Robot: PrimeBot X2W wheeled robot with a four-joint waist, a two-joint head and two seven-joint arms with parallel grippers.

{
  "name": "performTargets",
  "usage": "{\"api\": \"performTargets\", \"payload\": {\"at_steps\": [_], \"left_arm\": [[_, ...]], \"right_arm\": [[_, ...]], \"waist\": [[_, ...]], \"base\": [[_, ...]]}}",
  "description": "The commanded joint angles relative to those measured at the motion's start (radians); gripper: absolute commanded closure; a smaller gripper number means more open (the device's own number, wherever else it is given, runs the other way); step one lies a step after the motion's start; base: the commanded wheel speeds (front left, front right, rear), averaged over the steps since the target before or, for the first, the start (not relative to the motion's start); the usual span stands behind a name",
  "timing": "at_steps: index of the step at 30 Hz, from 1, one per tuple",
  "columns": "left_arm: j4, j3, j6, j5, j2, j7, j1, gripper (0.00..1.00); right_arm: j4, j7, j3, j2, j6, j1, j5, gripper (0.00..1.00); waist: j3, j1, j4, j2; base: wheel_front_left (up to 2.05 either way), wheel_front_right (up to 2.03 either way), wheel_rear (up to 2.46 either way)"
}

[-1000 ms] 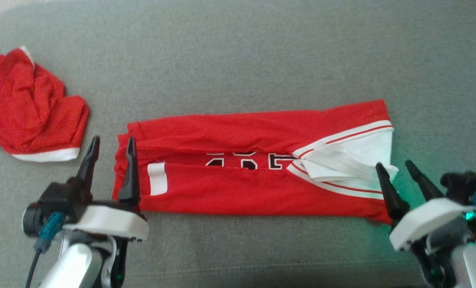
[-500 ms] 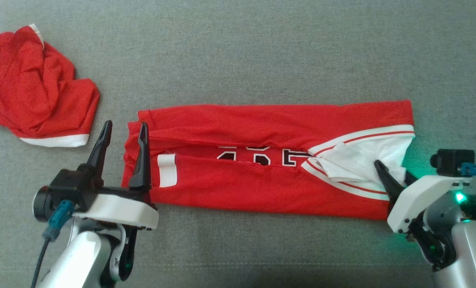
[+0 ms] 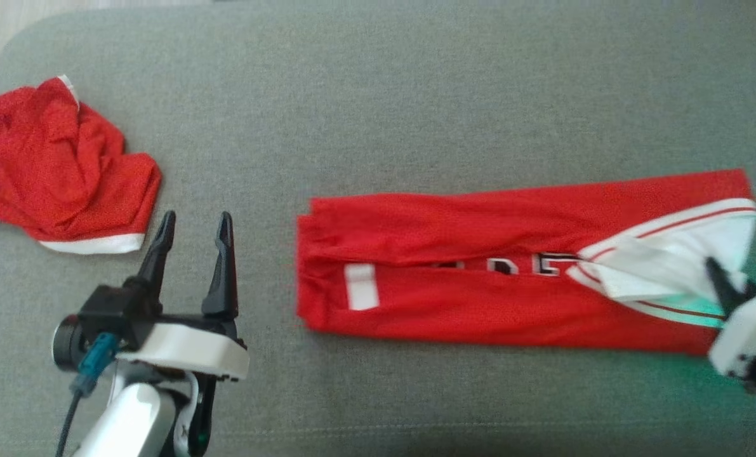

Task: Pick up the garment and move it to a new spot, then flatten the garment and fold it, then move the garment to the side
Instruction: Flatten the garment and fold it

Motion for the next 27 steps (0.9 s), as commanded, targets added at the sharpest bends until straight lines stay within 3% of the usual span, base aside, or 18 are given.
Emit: {"api": "performTargets", "payload": {"at_steps": [1,7,11,15,20,27], "left_arm": [[-0.029,0.034,0.003,0.002,0.012,-0.012,-0.021,0.0],[-0.023,0.027,0.004,-0.003,0.011,-0.009,-0.006,0.0],[-0.025,0.024,0.004,-0.007,0.011,-0.009,0.002,0.0],[-0.027,0.009,0.003,-0.005,0.007,-0.002,0.002,0.0],[-0.023,-0.007,-0.009,-0.006,0.002,0.002,-0.009,0.0],[-0.017,-0.028,-0.014,-0.004,-0.011,0.005,-0.018,0.0]], "right_arm": [[-0.041,0.004,-0.006,-0.045,-0.001,0.009,-0.011,1.0],[-0.095,0.035,0.007,-0.081,-0.001,-0.014,-0.015,1.0],[-0.199,0.071,0.121,-0.073,-0.001,-0.061,-0.025,1.0],[-0.262,0.106,0.291,-0.022,-0.001,-0.128,-0.002,1.0],[-0.176,0.091,0.443,0.063,-0.001,-0.187,0.04,1.0],[0.037,-0.004,0.485,0.185,-0.001,-0.238,0.082,1.0]], "waist": [[-0.012,0.0,-0.004,-0.0001],[-0.046,0.0,-0.014,-0.0001],[-0.069,0.0,-0.019,-0.0001],[-0.092,0.0,-0.007,-0.0001],[-0.1,0.0,0.026,-0.0001],[-0.098,0.0,0.073,-0.0001]], "base": [[0.0,0.0,0.0],[0.0,0.0,0.0],[0.0,0.0,0.0],[0.0,0.0,0.0],[0.0,0.0,0.0],[0.0,0.0,0.0]]}}
